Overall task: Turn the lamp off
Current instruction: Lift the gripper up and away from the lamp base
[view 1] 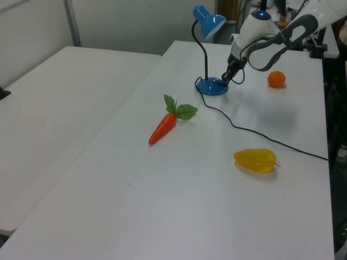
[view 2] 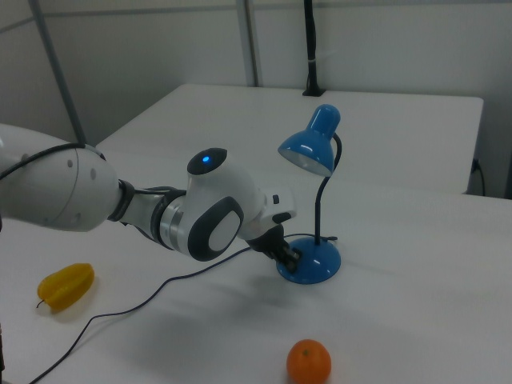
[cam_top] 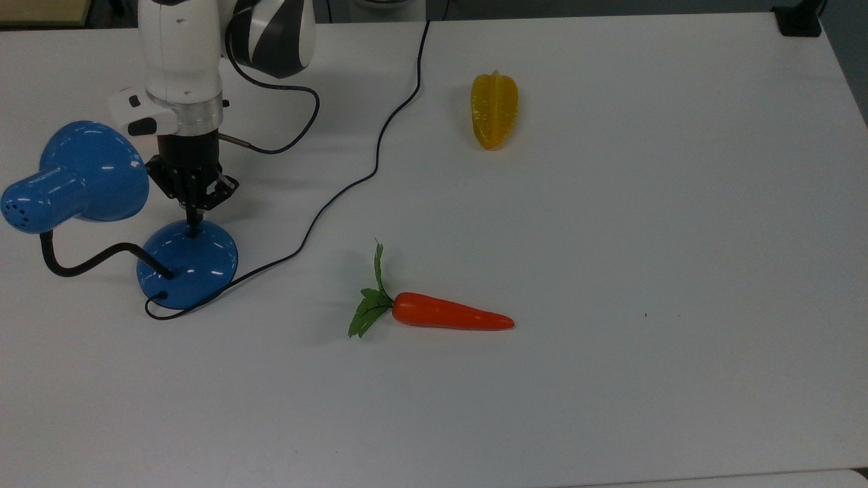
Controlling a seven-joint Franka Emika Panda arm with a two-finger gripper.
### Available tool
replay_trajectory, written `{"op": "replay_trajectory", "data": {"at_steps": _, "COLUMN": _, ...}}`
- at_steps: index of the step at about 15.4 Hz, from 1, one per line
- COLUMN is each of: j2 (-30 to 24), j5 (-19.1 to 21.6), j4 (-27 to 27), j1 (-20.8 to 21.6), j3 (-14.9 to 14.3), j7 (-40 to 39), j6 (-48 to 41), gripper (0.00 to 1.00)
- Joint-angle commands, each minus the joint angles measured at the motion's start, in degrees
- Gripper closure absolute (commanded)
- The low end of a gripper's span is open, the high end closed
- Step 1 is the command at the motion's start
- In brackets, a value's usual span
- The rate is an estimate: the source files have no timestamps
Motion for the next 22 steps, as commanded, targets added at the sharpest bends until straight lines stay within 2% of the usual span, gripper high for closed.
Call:
{"op": "replay_trajectory", "data": {"at_steps": 1, "j2": -1.88, "j5": -0.71, "j4": -0.65, "j1": 0.63, "j3": 0.13, "j7": -0.17, "j6": -4.64, "gripper": 1.0}}
{"op": "replay_trajectory", "data": {"at_steps": 5, "j2": -4.6, "j5": -0.71, "j4": -0.38, "j1": 2.65, "j3": 0.31, "j7": 0.1, "j6": -10.69, "gripper": 1.0}}
{"op": "replay_trajectory", "data": {"at_steps": 11, "j2": -13.2, "j5": -0.71, "j4": 0.67, "j1": 9.59, "j3": 0.31, "j7": 0.27, "j6": -27.64, "gripper": 1.0}}
{"op": "replay_trajectory", "data": {"at_steps": 15, "j2": -17.43, "j5": -0.54, "j4": 5.32, "j1": 14.51, "j3": 0.31, "j7": 0.19, "j6": -44.51, "gripper": 1.0}}
{"op": "replay_trajectory", "data": {"at_steps": 20, "j2": -21.74, "j5": 0.52, "j4": 10.07, "j1": 19.26, "j3": 0.4, "j7": -0.08, "j6": -54.99, "gripper": 1.0}}
{"op": "replay_trajectory", "data": {"at_steps": 22, "j2": -21.92, "j5": 0.6, "j4": 12.7, "j1": 20.75, "j3": 0.4, "j7": -0.25, "j6": -59.47, "gripper": 1.0}}
